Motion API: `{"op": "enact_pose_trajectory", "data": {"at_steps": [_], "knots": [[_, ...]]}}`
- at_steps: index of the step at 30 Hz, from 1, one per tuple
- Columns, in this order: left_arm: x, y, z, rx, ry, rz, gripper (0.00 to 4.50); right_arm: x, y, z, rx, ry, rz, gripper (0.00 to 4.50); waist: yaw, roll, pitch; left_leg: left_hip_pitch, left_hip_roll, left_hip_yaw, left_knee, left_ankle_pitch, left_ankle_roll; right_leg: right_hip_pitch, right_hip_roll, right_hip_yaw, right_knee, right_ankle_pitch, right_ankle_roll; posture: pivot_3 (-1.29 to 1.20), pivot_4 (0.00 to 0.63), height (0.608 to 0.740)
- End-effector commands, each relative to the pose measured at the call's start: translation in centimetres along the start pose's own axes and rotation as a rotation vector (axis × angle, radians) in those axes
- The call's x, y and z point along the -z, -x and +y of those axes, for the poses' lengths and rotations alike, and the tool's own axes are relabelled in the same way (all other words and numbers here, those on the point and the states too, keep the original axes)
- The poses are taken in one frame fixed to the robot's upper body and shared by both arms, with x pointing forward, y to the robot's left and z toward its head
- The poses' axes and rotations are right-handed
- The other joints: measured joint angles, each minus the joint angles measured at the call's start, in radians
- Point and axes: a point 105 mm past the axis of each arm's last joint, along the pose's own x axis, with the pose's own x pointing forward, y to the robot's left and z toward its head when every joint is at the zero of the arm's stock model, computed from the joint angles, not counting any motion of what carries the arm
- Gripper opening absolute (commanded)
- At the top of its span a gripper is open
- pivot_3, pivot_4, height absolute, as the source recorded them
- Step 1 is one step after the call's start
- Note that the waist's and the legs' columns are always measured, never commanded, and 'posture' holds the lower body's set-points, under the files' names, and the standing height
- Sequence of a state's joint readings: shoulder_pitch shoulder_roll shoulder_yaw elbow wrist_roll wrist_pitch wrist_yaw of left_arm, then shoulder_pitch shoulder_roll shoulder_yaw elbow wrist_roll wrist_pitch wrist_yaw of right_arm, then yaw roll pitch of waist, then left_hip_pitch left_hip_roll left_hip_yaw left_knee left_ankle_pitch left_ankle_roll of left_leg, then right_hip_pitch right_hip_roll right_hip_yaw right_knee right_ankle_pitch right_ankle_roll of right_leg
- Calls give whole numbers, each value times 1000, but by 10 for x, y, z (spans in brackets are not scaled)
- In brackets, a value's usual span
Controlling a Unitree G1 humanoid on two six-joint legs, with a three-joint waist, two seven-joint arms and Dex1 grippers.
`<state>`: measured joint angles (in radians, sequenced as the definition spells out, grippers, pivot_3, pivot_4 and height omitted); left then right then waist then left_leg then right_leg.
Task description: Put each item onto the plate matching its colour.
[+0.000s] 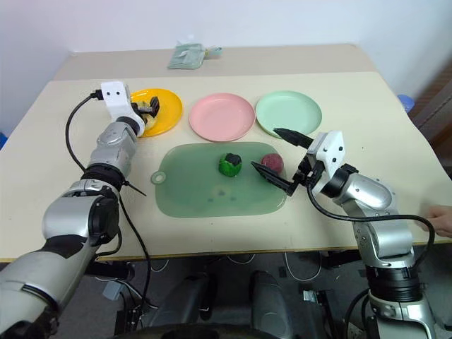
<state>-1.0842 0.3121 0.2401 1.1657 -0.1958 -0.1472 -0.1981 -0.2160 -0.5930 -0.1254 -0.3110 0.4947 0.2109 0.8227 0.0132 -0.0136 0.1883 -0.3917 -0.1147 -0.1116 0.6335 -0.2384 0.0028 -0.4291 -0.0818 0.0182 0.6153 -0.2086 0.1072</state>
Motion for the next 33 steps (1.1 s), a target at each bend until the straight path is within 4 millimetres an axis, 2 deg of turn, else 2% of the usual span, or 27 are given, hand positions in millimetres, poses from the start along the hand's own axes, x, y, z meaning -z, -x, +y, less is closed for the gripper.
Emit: {"op": "enact_pose_trajectory", "data": {"at_steps": [1, 4, 6, 9, 12, 14, 17, 21, 23, 27, 33], "knots": [[-28, 4, -21, 174, 50, -131, 4480, -16, -4, 4, -8, 36, -46, 4500, -1, 0, 0, 0, 0, 0, 0, 0, 0, 0, 0, 0, 0, 0, 0, 0, 150, 740], [-31, 16, -39, 332, 63, -161, 4480, -18, -6, 7, -11, 32, -46, 4500, -3, 0, 0, 0, 0, 0, 0, 0, 0, 0, 0, 0, 0, 0, 0, 0, 150, 740], [-33, 40, -56, 530, 48, -182, 4480, -18, -14, 12, -28, 31, -40, 4500, -12, 1, 0, 0, 0, 0, 0, 0, 0, 0, 0, 1, 0, 0, 0, 0, 150, 740], [-27, 69, -64, 686, 1, -151, 4480, -17, -23, 18, -53, 32, -29, 4500, -24, 1, 0, 0, 1, 1, -1, 0, 0, -1, 0, 2, 1, 0, -1, 0, 150, 740], [-14, 104, -53, 789, -101, -131, 4480, -5, -44, 17, -56, 32, 64, 4500, -38, 2, -1, 0, 2, 2, -1, 0, 0, -2, 0, 4, 1, 1, -2, 0, 150, 740], [-11, 118, -50, 845, -110, -102, 4480, -3, -51, 15, -44, 42, 88, 4500, -31, 2, -1, 1, 3, 3, -2, 0, 0, -3, 1, 5, 2, 1, -3, 0, 150, 740], [-5, 141, -44, 954, -132, -22, 4480, 2, -63, 19, -74, -6, 120, 4500, -22, 2, -1, 0, 3, 1, -1, 0, 0, -3, 1, 4, 2, 1, -3, 0, 150, 740], [-2, 182, -33, 1131, -187, 26, 4480, 20, -80, 28, -131, -28, 188, 4500, -21, 2, -2, 0, 2, 1, -1, -1, 1, -2, 0, 4, 1, 1, -3, 0, 150, 740], [2, 197, -28, 1180, -212, 64, 4480, 25, -84, 31, -156, -37, 212, 4500, -27, 2, -2, 0, 2, 1, -2, -1, 1, -3, 0, 4, 0, 1, -3, 0, 150, 740], [2, 216, -25, 1235, -240, 100, 4480, 32, -87, 33, -180, -55, 248, 4500, -25, 2, -2, 0, 3, 1, -3, -1, 1, -3, 0, 4, 1, 1, -4, 0, 150, 740], [3, 228, -24, 1251, -265, 120, 4480, 39, -94, 32, -192, -61, 284, 4500, -25, 2, -2, 0, 3, 1, -3, -1, 1, -3, 0, 4, 0, 1, -4, 0, 150, 740]]}}
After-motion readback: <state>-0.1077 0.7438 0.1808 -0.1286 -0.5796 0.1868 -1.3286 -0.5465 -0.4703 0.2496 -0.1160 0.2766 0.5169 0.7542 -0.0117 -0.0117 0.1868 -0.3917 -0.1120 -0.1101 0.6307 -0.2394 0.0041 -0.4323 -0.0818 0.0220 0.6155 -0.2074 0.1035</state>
